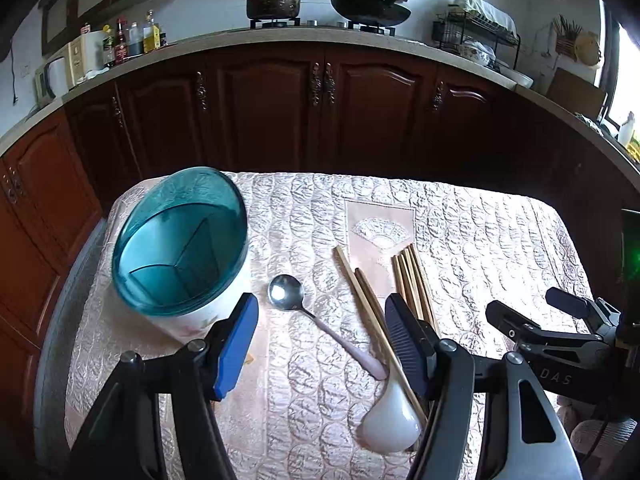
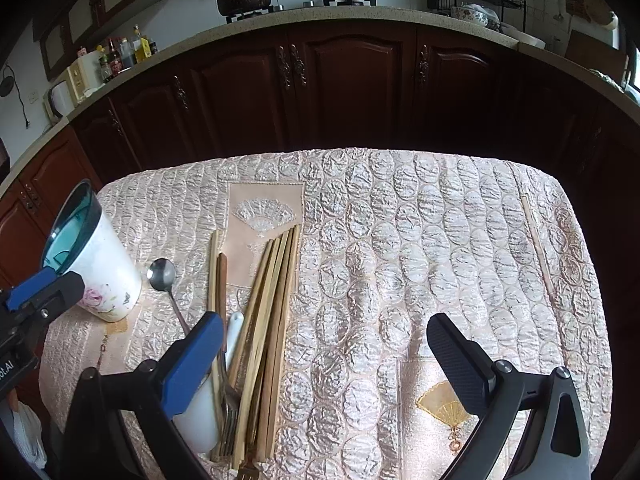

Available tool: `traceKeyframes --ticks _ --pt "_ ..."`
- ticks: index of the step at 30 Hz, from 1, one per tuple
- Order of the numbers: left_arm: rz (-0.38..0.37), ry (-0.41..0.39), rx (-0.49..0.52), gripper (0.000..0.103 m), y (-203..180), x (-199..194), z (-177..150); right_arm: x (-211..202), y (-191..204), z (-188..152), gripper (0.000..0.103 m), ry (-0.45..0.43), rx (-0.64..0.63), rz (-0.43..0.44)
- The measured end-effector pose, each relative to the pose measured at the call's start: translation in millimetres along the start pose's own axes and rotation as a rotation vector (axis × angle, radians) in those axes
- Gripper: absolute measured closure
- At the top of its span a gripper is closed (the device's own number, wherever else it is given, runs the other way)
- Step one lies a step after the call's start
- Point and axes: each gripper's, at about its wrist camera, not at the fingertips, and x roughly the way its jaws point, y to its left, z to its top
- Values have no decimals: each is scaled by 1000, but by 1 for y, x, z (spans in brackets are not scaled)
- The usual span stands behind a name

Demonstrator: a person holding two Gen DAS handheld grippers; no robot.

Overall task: Organize utensils
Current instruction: 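Move the right gripper to a single wooden chopstick and close on it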

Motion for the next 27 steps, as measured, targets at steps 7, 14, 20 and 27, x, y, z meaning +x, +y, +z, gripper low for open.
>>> traceKeyframes --ticks 7,14,20,27 --pt "14 35 23 37 -11 19 3 19 -5 3 1 12 -13 19" --pt "54 54 44 37 -14 35 9 49 -15 11 7 45 -7 98" --pt "68 83 53 37 -20 57 17 77 -12 18 31 93 -9 189" --pt "61 147 51 37 -24 91 22 107 5 23 66 168 -57 225"
